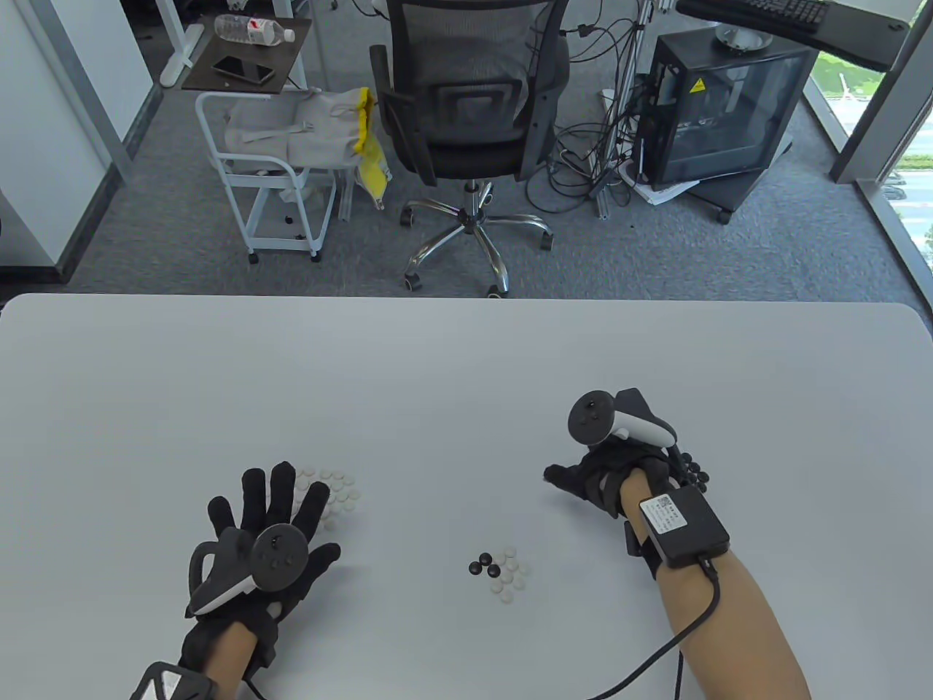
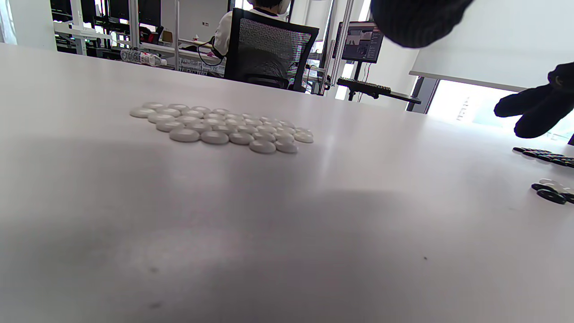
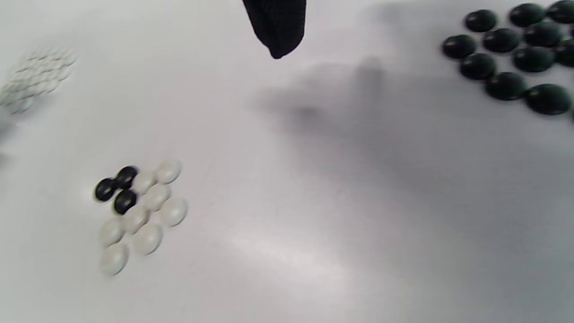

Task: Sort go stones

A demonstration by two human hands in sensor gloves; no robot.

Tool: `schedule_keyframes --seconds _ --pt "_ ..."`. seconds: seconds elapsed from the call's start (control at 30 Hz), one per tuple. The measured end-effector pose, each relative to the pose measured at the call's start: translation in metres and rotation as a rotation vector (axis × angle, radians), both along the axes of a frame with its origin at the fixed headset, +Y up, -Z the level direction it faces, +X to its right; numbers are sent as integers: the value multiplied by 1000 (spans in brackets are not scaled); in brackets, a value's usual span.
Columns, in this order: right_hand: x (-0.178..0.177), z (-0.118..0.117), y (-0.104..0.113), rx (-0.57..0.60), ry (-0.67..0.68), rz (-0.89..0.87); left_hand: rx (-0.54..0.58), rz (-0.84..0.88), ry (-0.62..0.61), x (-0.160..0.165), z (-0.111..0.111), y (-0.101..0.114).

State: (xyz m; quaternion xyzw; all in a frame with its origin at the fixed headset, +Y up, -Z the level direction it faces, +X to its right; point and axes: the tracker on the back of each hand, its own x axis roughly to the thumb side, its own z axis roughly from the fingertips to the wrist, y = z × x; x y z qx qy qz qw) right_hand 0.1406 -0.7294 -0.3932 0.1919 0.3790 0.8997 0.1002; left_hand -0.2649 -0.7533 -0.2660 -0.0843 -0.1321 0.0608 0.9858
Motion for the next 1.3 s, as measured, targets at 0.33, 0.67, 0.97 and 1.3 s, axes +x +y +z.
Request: schedule_keyframes --seconds 0.33,0.67,0.97,1.3 --pt "-75 57 -18 -83 350 -111 10 4 0 0 0 1" --pt "-94 46 -41 -62 315 -70 15 12 4 -2 1 1" --pt "-38 -9 -27 -42 8 31 20 18 3 -3 1 2" --pt "26 -14 -22 -49 -150 105 15 13 4 -4 1 1"
